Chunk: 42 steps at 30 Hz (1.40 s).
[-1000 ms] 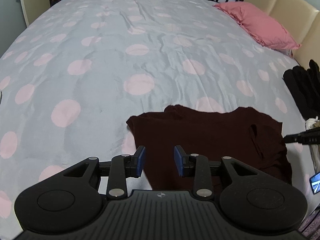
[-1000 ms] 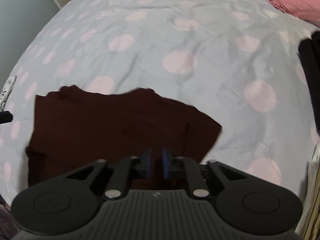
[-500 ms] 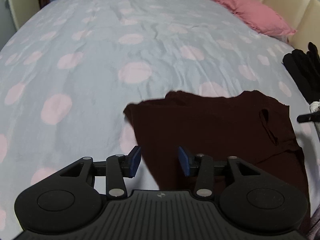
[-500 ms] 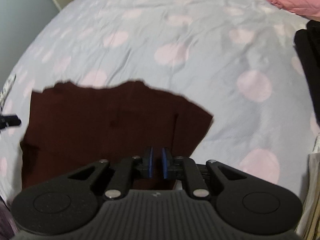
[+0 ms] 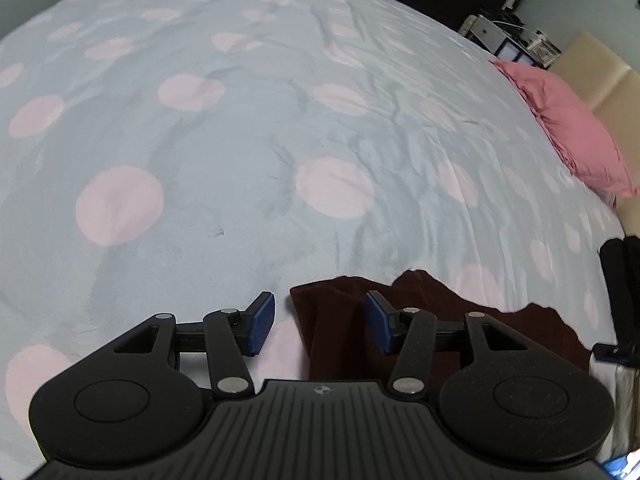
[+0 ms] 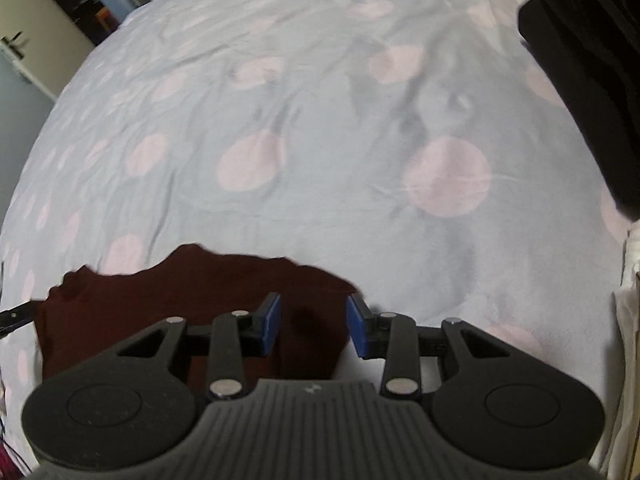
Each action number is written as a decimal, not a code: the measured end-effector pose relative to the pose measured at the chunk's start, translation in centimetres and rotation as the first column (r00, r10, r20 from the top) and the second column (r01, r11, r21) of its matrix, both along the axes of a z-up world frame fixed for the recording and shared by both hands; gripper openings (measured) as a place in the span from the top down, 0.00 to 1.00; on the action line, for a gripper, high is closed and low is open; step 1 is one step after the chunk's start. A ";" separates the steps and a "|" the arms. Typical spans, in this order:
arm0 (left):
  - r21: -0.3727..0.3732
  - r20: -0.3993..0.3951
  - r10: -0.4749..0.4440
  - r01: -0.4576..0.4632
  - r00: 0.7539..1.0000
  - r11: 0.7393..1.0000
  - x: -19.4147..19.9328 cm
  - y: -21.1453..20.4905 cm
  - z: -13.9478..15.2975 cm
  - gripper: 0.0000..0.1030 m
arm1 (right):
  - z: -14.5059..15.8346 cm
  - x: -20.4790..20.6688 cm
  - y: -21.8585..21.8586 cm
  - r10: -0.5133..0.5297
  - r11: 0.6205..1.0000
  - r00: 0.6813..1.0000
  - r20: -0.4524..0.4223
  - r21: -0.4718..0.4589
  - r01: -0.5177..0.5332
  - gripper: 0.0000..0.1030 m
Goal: Fold clothes
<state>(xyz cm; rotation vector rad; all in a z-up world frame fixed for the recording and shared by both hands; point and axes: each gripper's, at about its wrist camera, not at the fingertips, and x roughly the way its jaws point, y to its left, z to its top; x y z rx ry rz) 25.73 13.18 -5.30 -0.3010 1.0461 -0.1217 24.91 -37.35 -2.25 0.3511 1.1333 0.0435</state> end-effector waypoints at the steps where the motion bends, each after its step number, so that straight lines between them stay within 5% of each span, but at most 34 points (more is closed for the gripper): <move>1: -0.006 -0.009 0.009 -0.009 1.000 1.000 0.3 0.1 -0.3 0.55 | -0.3 0.3 -0.3 -0.010 1.000 1.000 -0.009 0.010 0.010 0.62; 4: 0.009 -0.030 0.007 -0.007 1.000 1.000 0.9 0.0 -1.4 0.80 | -1.4 0.7 -0.6 -0.033 0.998 0.999 -0.033 0.048 0.035 0.64; 6: 0.045 -0.022 0.006 -0.005 1.000 0.999 1.0 -0.2 -1.5 0.94 | -1.7 0.9 -0.3 -0.029 0.999 0.999 -0.037 0.024 0.030 0.95; 16: 0.213 -0.009 -0.053 0.054 0.999 0.976 0.9 -1.6 -1.3 0.94 | -1.8 2.1 0.0 -0.008 0.998 0.999 -0.032 -0.062 0.006 0.95; 23: 0.241 0.071 -0.131 0.111 0.989 0.964 -2.1 -2.0 1.6 0.82 | -0.1 0.7 -0.2 0.006 0.997 1.000 0.011 -0.073 -0.005 0.81; 30: 0.254 0.080 -0.217 0.191 0.973 0.948 -7.1 -1.8 3.0 0.76 | 1.6 -3.6 0.6 0.127 0.990 0.992 0.023 -0.060 -0.125 0.81; 35: 0.205 0.074 -0.291 0.271 0.954 0.940 -11.1 -1.5 3.4 0.76 | 2.0 -8.1 2.5 0.274 0.960 0.962 0.013 -0.057 -0.273 0.70; 42: 0.165 -0.008 -0.406 0.401 0.914 0.901 -17.7 -2.0 2.6 0.77 | 1.8 -16.0 4.9 0.474 0.878 0.880 0.020 -0.091 -0.470 0.61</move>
